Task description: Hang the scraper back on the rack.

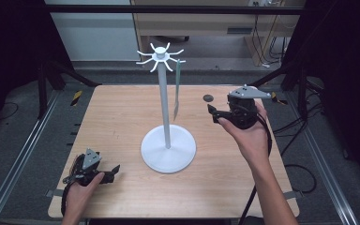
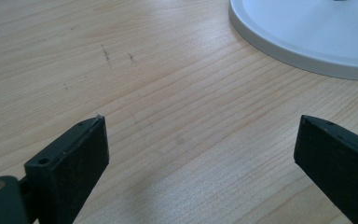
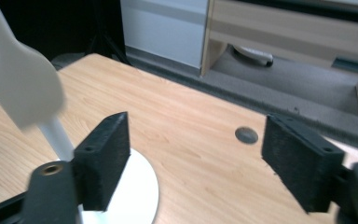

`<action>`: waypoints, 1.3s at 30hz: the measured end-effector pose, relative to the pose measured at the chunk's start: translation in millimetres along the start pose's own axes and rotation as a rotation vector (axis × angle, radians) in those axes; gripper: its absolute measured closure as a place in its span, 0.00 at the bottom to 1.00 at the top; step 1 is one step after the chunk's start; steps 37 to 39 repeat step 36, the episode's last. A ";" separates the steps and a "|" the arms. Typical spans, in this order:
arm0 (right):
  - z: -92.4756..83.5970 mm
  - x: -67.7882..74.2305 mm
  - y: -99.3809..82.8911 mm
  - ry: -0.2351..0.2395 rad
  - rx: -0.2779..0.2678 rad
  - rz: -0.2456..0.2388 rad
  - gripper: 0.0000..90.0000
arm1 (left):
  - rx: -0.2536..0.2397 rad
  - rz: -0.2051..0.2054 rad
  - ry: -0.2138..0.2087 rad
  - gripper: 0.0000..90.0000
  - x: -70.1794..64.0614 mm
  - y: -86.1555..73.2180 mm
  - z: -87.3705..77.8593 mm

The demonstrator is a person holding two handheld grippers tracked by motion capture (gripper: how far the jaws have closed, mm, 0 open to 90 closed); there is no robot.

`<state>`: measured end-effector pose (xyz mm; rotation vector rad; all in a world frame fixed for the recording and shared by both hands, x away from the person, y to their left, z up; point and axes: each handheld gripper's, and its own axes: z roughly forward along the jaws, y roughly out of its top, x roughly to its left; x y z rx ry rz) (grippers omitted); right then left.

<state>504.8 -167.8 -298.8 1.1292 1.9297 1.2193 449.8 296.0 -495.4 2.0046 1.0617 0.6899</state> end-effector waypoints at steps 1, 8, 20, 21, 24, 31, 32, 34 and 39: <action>0.0 0.0 0.0 0.000 0.000 0.000 0.23 | 0.000 0.000 0.000 0.03 0.0 0.0 0.0; 9.3 -2.3 -30.1 -0.028 0.031 0.028 0.14 | -0.007 -0.003 -0.002 0.03 0.4 0.1 -0.2; 29.3 -1.0 -98.6 -0.043 0.098 0.073 0.10 | -0.005 0.003 -0.002 0.03 1.5 -0.1 -0.7; 29.3 -1.0 -98.6 -0.043 0.098 0.073 0.10 | -0.007 0.001 -0.001 0.03 1.7 -0.2 -0.7; 34.7 0.1 -117.2 -0.046 0.119 0.077 0.09 | -0.007 0.001 0.002 0.03 2.7 -0.5 -1.0; 38.1 3.6 -147.0 -0.057 0.137 0.089 0.09 | -0.006 0.000 0.003 0.03 2.9 -0.8 -0.2; 38.6 3.7 -151.9 -0.058 0.136 0.095 0.09 | -0.005 0.000 0.002 0.03 3.2 -0.8 -0.1; 40.9 3.2 -165.3 -0.063 0.140 0.112 0.10 | -0.004 -0.004 0.002 0.03 3.6 -1.0 0.1; 41.7 2.3 -169.7 -0.071 0.154 0.102 0.10 | -0.004 -0.002 0.002 0.03 3.8 -0.9 0.3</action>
